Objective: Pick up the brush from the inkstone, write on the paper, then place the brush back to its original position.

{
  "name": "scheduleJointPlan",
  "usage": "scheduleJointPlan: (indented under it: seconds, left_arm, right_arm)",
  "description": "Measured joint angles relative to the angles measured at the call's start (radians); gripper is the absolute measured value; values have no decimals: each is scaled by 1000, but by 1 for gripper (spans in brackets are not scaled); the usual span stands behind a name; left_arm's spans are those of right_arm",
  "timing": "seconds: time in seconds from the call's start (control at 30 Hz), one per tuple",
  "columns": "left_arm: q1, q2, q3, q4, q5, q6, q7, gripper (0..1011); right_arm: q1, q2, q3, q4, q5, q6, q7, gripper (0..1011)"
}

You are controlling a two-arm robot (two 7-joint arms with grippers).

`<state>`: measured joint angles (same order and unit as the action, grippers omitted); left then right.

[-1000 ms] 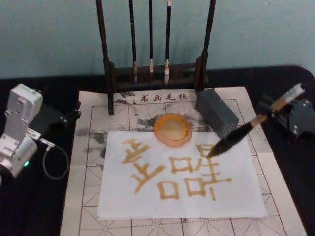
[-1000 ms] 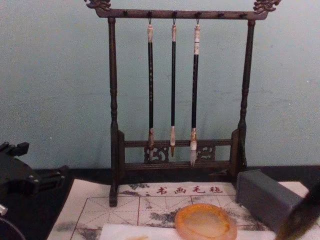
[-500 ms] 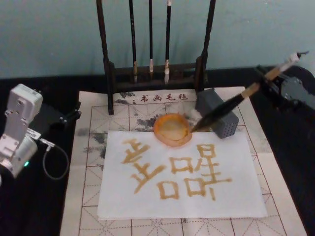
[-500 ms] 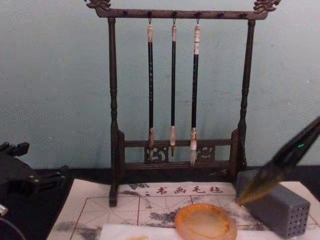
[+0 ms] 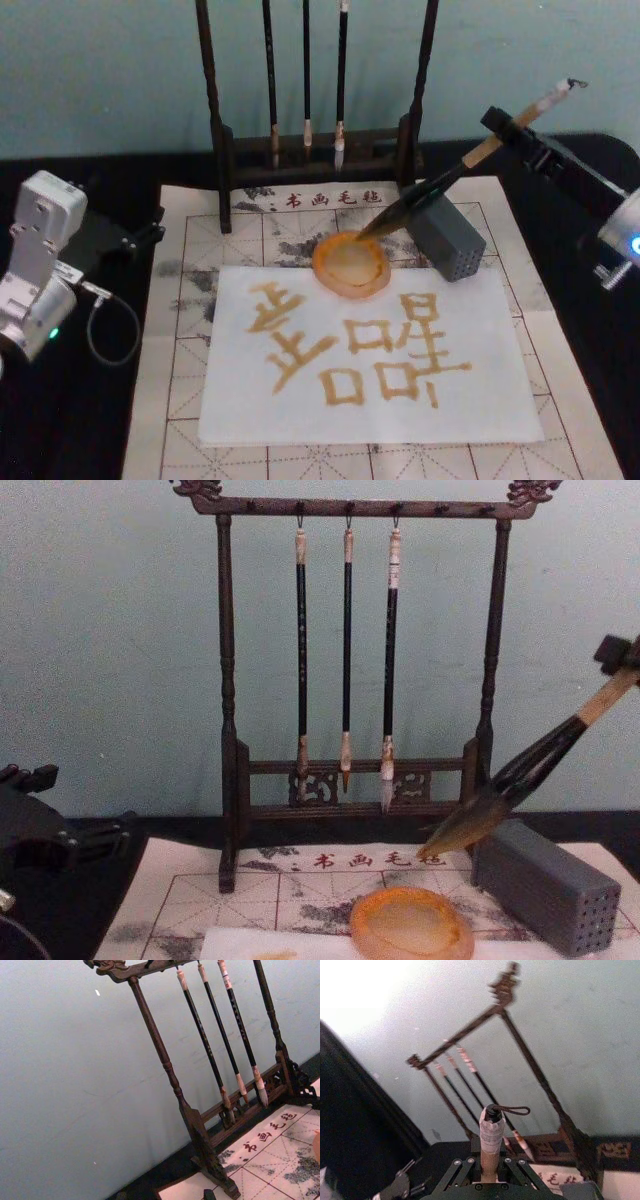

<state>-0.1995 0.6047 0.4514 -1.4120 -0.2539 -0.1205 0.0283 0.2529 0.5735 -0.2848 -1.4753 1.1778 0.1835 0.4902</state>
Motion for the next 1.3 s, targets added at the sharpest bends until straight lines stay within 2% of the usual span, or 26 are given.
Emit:
scheduleJointPlan:
  seconds: [0.2,0.27,0.5,0.8,1.3]
  left_arm:
    - [0,0,0,0,0,0,0,1001]
    - [0,0,0,0,0,0,0,1001]
    - [0,0,0,0,0,0,0,1001]
    - [0,0,0,0,0,0,0,1001]
    - [0,0,0,0,0,0,0,1001]
  right_arm:
    - [67,-43,-19,77,59,79,-82,184]
    - [99,-65,-24,119,96,122,-133,184]
    - [140,-97,-31,180,163,186,-215,184]
    - [168,-122,-42,231,221,221,-301,184]
    - [183,-137,-67,270,273,223,-372,184]
